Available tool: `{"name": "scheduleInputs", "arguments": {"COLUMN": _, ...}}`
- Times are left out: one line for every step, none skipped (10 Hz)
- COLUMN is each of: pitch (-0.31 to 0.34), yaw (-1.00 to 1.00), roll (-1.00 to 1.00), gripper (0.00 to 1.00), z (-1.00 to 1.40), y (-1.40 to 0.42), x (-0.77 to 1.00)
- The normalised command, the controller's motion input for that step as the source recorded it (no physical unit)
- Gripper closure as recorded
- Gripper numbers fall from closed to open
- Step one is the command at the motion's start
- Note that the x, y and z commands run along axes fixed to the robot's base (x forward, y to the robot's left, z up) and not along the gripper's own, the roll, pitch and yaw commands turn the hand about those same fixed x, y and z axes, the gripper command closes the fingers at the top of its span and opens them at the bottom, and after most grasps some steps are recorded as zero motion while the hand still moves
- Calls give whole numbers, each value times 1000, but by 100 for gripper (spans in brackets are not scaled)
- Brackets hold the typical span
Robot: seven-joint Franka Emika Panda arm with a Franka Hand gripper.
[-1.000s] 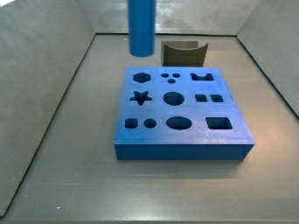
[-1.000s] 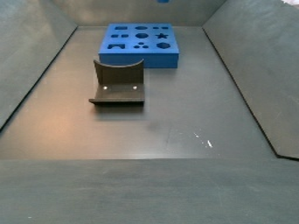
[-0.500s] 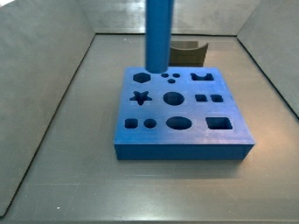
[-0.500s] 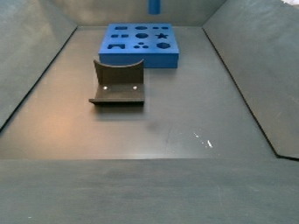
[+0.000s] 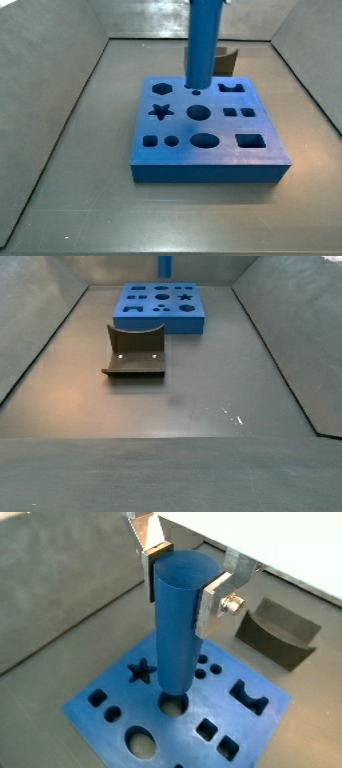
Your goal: Insert the round object.
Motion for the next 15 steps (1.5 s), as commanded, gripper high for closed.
{"name": "scheduleInputs", "arguments": {"pitch": 19, "yaw": -117, "roll": 144, "gripper": 100, "z": -654, "y": -311, "x": 771}}
{"name": "scheduleInputs", "arguments": {"pitch": 44, "yaw": 0, "roll": 149, "gripper": 100, "z": -494, "y": -300, "x": 280}}
{"name": "scheduleInputs", "arguments": {"pitch": 84, "yaw": 0, "roll": 103, "gripper": 100, "z": -286, "y": -100, "x": 111}}
{"name": "scheduleInputs", "arguments": {"pitch": 83, "yaw": 0, "roll": 74, "gripper": 100, "z": -114, "y": 31, "x": 80}}
{"name": "scheduleInputs", "arguments": {"pitch": 39, "yaw": 0, "roll": 69, "gripper": 100, "z": -77, "y": 91, "x": 20}}
{"name": "scheduleInputs", "arguments": {"pitch": 6, "yaw": 0, "roll": 46, "gripper": 100, "z": -29, "y": 106, "x": 0}}
{"name": "scheduleInputs", "arguments": {"pitch": 0, "yaw": 0, "roll": 0, "gripper": 100, "z": -174, "y": 57, "x": -114}}
{"name": "scheduleInputs", "arguments": {"pitch": 0, "yaw": 0, "roll": -50, "gripper": 100, "z": -166, "y": 9, "x": -103}}
{"name": "scheduleInputs", "arguments": {"pitch": 0, "yaw": 14, "roll": 0, "gripper": 100, "z": -151, "y": 0, "x": -43}}
{"name": "scheduleInputs", "arguments": {"pitch": 0, "yaw": 11, "roll": 0, "gripper": 100, "z": -171, "y": 0, "x": -46}}
{"name": "scheduleInputs", "arguments": {"pitch": 0, "yaw": 11, "roll": 0, "gripper": 100, "z": -200, "y": 0, "x": -103}}
{"name": "scheduleInputs", "arguments": {"pitch": 0, "yaw": 43, "roll": -23, "gripper": 100, "z": -231, "y": 0, "x": -106}}
{"name": "scheduleInputs", "arguments": {"pitch": -1, "yaw": 51, "roll": -23, "gripper": 100, "z": -280, "y": 0, "x": -77}}
{"name": "scheduleInputs", "arguments": {"pitch": 0, "yaw": 37, "roll": -37, "gripper": 100, "z": -320, "y": 0, "x": -6}}
{"name": "scheduleInputs", "arguments": {"pitch": 0, "yaw": 26, "roll": -37, "gripper": 100, "z": -346, "y": 0, "x": 0}}
